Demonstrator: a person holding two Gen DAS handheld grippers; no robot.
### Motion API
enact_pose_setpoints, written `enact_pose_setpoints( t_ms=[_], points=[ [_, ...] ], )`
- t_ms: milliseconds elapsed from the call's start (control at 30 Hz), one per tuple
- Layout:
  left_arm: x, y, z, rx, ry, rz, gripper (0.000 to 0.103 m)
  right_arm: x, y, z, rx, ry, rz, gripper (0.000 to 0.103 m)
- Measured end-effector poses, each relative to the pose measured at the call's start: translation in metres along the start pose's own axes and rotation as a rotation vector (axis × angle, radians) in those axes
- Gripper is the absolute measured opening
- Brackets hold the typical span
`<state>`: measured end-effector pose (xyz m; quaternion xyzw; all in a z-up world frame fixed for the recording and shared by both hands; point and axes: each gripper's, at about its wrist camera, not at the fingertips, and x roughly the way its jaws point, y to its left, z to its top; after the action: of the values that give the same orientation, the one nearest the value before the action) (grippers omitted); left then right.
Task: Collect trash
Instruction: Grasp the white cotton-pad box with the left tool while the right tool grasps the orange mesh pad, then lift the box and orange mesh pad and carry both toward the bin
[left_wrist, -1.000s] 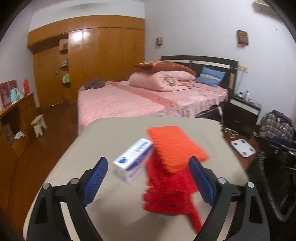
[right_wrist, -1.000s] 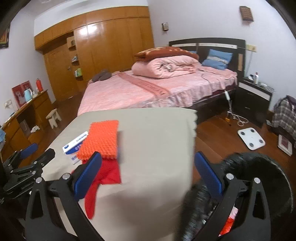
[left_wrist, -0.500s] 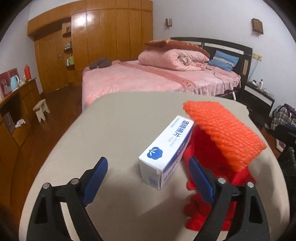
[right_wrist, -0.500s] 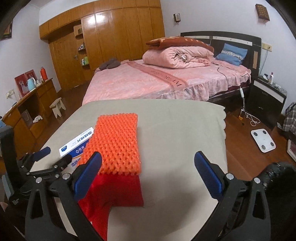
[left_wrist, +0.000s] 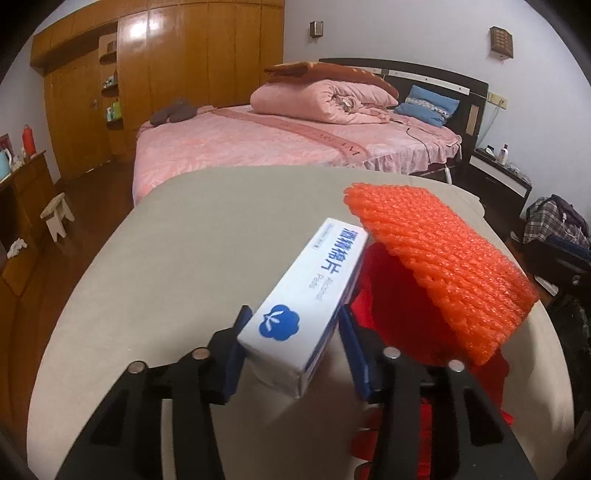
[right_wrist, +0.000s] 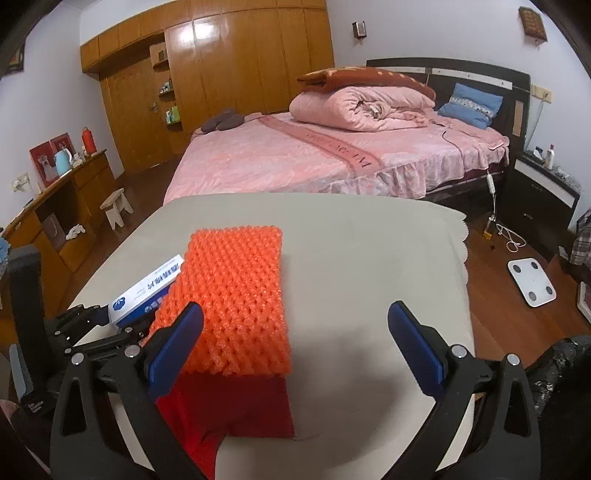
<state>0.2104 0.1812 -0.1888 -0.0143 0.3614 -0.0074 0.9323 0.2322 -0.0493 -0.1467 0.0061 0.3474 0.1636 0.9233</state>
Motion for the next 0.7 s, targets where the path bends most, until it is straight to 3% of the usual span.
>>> enact_pose_setpoints(
  t_ms=[133,333,500,567,700],
  points=[
    [-0.009,0.004,0.0,-0.034,-0.019,0.013,0.029,0.004,0.003,-0.001,-0.009,0.01,0.013,0.097],
    [-0.019,0.005,-0.005,-0.04,-0.023,0.055,0.029,0.015,0.005,-0.006,0.002,0.044,0.043,0.093],
    [-0.017,0.002,-0.008,-0.029,-0.015,0.065,0.029,0.021,0.007,-0.01,0.014,0.085,0.091,0.072],
    [-0.018,0.001,-0.007,-0.028,-0.015,0.068,0.029,0.021,0.009,-0.01,0.011,0.101,0.13,0.053],
    [-0.022,-0.002,-0.002,-0.026,-0.022,0.075,0.029,0.015,0.012,-0.008,-0.001,0.097,0.162,0.032]
  ],
)
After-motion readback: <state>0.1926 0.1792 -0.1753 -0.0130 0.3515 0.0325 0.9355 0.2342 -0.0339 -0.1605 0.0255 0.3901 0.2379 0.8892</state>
